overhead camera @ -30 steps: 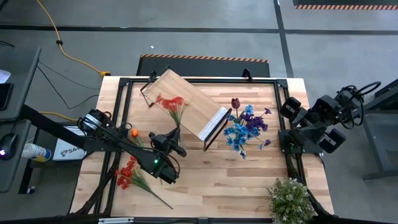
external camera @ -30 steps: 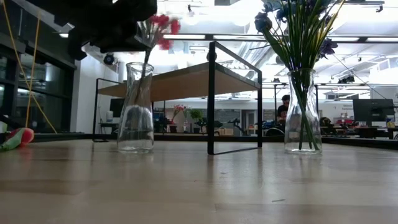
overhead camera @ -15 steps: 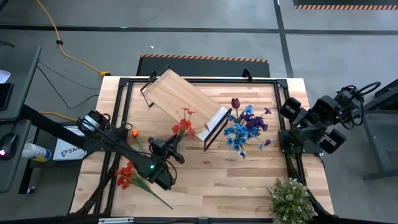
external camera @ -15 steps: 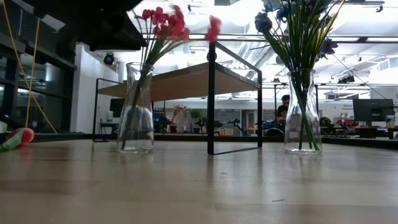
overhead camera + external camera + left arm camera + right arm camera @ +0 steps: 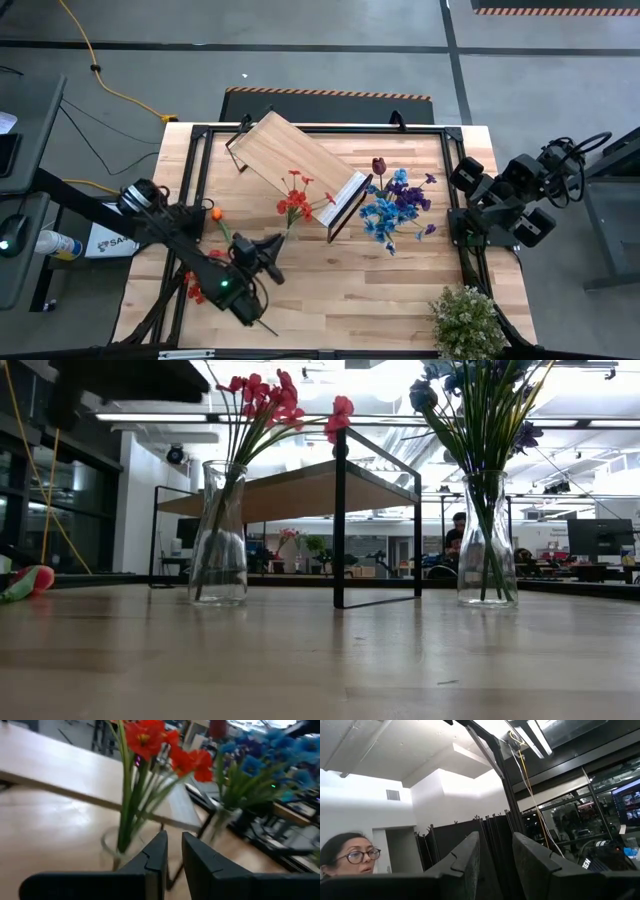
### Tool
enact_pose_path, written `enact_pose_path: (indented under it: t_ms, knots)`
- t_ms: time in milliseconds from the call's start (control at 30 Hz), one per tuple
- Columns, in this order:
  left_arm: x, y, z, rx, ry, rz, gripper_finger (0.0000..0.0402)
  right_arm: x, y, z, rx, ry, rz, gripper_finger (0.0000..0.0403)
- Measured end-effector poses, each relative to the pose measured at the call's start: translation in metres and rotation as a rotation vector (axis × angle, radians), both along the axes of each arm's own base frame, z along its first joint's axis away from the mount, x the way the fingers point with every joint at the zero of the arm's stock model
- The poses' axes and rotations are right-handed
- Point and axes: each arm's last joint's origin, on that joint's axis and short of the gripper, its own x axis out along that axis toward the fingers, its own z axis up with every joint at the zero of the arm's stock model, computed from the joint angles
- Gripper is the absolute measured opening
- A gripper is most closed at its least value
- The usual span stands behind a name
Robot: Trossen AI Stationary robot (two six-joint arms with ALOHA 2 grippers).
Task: Pick and place flowers into a vace then onto a shelf
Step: Put the orange tulip into the left transparent flower vase
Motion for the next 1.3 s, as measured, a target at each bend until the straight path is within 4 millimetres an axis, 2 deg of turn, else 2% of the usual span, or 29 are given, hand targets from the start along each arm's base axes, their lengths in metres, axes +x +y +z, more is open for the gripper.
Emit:
enact_pose_path:
  t_ms: [367,567,733,900,1033,1300]
  knots:
    - [-0.026,-0.031,0.025,-0.377,-0.004,-0.17,0.009,0.001,0.0,-0.001,-0.009,0.012,0.001,0.011]
    - [-0.025,-0.039,0.035,-0.609,0.01,-0.238,0.009,0.002,0.001,-0.004,-0.026,0.036,0.002,0.011]
    - [-0.025,-0.044,0.04,-0.823,0.088,-0.269,0.009,0.003,0.002,-0.006,-0.042,0.059,0.002,0.011]
    - [-0.033,-0.042,0.042,-1.051,0.192,-0.124,0.009,0.004,0.003,-0.009,-0.067,0.087,0.013,0.011]
    - [-0.038,-0.034,0.042,-1.154,0.29,0.044,0.009,0.004,0.004,-0.011,-0.091,0.093,0.044,0.011]
    - [-0.033,0.007,0.04,-1.036,0.404,0.333,0.009,0.005,0.005,-0.013,-0.107,0.112,0.044,0.011]
